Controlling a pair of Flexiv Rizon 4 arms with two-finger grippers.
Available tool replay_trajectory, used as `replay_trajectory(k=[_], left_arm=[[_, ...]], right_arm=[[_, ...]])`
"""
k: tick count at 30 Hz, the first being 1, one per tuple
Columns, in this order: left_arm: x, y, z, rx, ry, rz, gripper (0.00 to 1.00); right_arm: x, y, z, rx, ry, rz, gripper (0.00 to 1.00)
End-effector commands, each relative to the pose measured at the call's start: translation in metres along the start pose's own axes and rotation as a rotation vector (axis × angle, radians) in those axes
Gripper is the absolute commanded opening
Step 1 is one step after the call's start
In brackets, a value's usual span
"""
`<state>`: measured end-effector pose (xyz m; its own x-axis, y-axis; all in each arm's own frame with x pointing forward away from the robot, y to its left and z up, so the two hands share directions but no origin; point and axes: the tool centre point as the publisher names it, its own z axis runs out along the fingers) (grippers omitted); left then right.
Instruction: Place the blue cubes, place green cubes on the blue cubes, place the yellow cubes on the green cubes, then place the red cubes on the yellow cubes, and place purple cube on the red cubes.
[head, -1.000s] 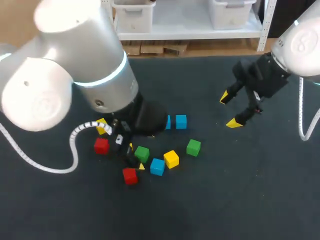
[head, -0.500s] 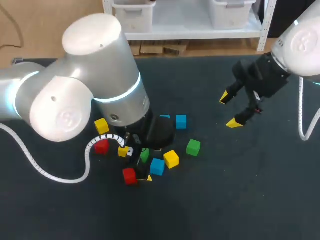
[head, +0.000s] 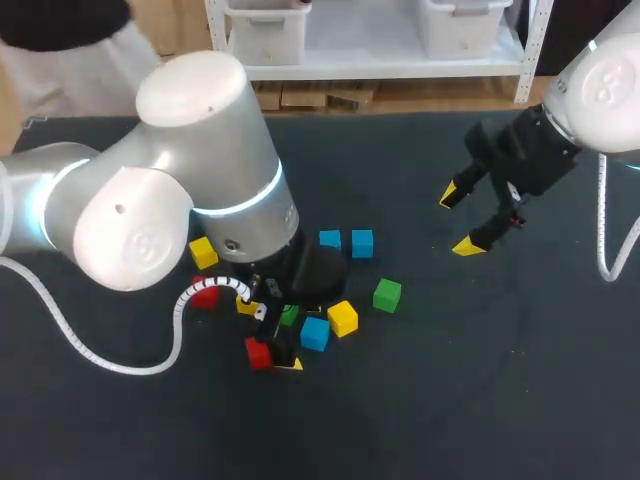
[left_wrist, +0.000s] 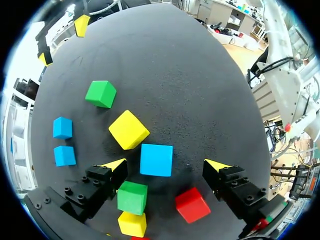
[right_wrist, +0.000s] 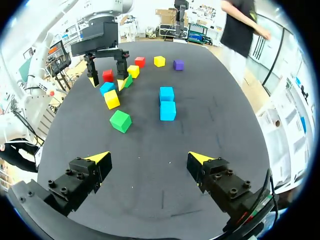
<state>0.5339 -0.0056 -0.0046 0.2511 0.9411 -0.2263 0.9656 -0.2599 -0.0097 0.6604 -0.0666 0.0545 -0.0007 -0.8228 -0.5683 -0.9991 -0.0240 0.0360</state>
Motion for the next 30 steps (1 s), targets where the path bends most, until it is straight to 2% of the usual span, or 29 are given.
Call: replay_trajectory(k=[1, 4, 6, 7, 8, 10, 11, 17, 21, 23, 25, 30], left_arm=[[0.000, 0.003, 0.002, 0.009, -0.001, 0.004, 1.00], [-0.002, 0.003, 0.001, 0.010, 0.001, 0.009, 1.00], [-0.002, 0.004, 0.000, 0.010, 0.002, 0.013, 0.91], [-0.002, 0.004, 0.000, 0.010, 0.002, 0.015, 0.81], [-0.002, 0.004, -0.001, 0.009, 0.003, 0.016, 0.78], [-0.002, 0.004, -0.001, 0.010, 0.005, 0.017, 0.56], [-0.002, 0.004, -0.001, 0.011, 0.008, 0.016, 0.49], [-0.003, 0.004, 0.000, 0.017, 0.009, 0.013, 0.40], [-0.004, 0.004, 0.001, 0.020, 0.008, 0.009, 0.28], [-0.004, 0.005, 0.001, 0.021, 0.007, 0.006, 0.20], [-0.005, 0.005, -0.001, 0.019, 0.005, 0.002, 0.00], [-0.007, 0.006, -0.018, 0.007, 0.004, -0.004, 0.00]], right_arm=[[0.000, -0.001, 0.000, -0.002, -0.002, -0.001, 1.00], [0.000, -0.001, 0.000, -0.002, -0.002, -0.001, 1.00], [0.000, -0.001, 0.000, -0.002, -0.002, -0.001, 1.00], [0.000, -0.001, 0.000, -0.002, -0.002, -0.001, 1.00], [0.000, -0.001, 0.000, -0.002, -0.002, -0.001, 1.00], [0.000, -0.001, 0.000, -0.002, -0.002, -0.001, 1.00], [0.000, -0.001, 0.000, -0.002, -0.002, -0.001, 1.00], [0.000, -0.001, 0.000, -0.002, -0.002, -0.001, 1.00], [0.000, -0.001, 0.000, -0.002, -0.002, -0.001, 1.00], [0.000, -0.001, 0.000, -0.002, -0.002, -0.001, 1.00], [0.000, -0.001, 0.000, -0.002, -0.002, -0.001, 1.00], [0.000, -0.001, 0.000, -0.002, -0.002, -0.001, 1.00]])
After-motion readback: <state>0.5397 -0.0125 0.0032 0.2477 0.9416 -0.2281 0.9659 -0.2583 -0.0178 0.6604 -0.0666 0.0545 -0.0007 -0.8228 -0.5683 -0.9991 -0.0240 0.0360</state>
